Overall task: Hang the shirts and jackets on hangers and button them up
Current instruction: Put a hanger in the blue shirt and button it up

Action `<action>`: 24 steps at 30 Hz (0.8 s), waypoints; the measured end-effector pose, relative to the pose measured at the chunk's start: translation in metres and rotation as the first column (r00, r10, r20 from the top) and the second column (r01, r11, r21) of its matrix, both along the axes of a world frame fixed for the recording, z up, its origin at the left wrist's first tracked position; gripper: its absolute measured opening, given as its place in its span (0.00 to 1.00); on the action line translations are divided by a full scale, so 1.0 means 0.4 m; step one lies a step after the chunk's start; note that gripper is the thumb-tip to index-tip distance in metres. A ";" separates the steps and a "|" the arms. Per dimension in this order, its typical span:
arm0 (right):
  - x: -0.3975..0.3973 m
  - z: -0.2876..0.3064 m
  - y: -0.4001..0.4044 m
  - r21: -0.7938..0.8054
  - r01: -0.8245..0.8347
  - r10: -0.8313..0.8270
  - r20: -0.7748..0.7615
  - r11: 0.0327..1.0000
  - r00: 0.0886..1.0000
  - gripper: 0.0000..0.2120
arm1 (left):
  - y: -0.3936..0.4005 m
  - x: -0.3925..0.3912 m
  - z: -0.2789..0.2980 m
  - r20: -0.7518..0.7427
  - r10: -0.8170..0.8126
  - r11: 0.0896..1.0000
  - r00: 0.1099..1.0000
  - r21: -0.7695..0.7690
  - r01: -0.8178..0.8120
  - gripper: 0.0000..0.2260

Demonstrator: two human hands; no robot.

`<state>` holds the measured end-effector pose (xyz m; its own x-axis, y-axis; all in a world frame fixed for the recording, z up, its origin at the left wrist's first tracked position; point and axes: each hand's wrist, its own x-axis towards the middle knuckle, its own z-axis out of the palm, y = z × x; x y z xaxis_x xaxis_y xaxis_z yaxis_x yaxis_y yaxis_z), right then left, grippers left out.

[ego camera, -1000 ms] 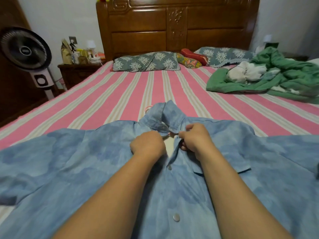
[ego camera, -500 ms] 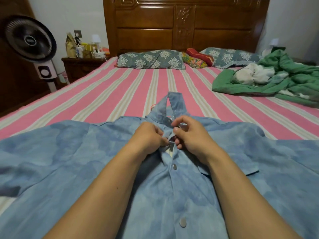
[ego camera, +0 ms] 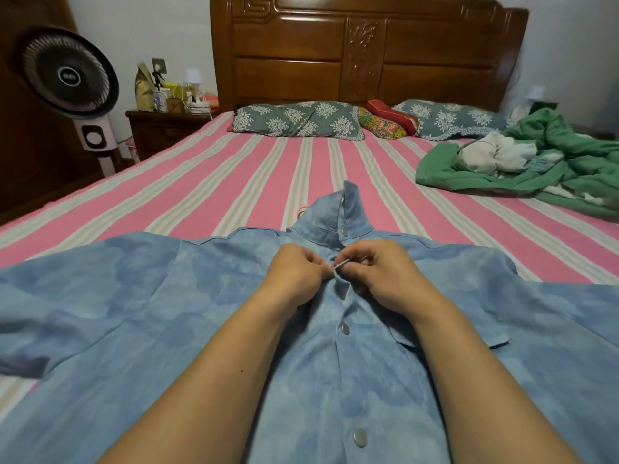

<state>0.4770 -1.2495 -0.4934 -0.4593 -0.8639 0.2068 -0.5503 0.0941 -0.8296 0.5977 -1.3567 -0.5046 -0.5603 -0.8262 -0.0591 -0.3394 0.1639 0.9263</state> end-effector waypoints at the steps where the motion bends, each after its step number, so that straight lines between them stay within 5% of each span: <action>1: 0.004 -0.007 -0.004 0.005 -0.008 0.008 -0.007 1.000 1.000 0.07 | 0.001 0.001 0.001 0.000 -0.002 1.000 1.000 0.003 0.002 0.05; 8: 0.000 -0.027 -0.020 0.000 0.055 -0.055 -0.043 0.998 0.998 0.09 | -0.002 0.006 0.004 -0.043 -0.013 0.998 0.999 0.066 0.016 0.05; 17: -0.002 -0.033 -0.025 0.027 0.080 -0.080 -0.001 0.996 0.997 0.07 | 0.002 0.009 0.002 0.025 -0.043 0.996 0.999 -0.082 0.045 0.06; 24: 0.003 -0.032 -0.019 0.032 0.136 -0.133 -0.066 0.990 0.989 0.12 | 0.010 0.005 -0.001 0.123 -0.116 0.969 0.986 -0.205 0.140 0.21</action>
